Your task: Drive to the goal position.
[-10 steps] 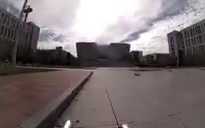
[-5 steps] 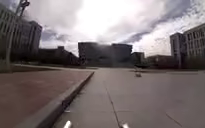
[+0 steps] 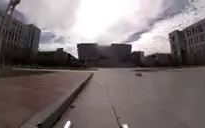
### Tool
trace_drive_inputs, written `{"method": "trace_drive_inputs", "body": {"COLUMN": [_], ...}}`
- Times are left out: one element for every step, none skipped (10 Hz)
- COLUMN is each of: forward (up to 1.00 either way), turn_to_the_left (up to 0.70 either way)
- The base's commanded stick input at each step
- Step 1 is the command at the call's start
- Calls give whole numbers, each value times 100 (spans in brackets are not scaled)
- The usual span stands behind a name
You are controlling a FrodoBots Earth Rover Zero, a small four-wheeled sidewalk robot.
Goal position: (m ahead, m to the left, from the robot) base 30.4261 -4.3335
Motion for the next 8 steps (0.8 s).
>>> {"method": "trace_drive_inputs", "body": {"forward": [100,100,100,100,100,100,100,100], "turn_to_the_left": [0,0,0,0,0,0,0,0]}}
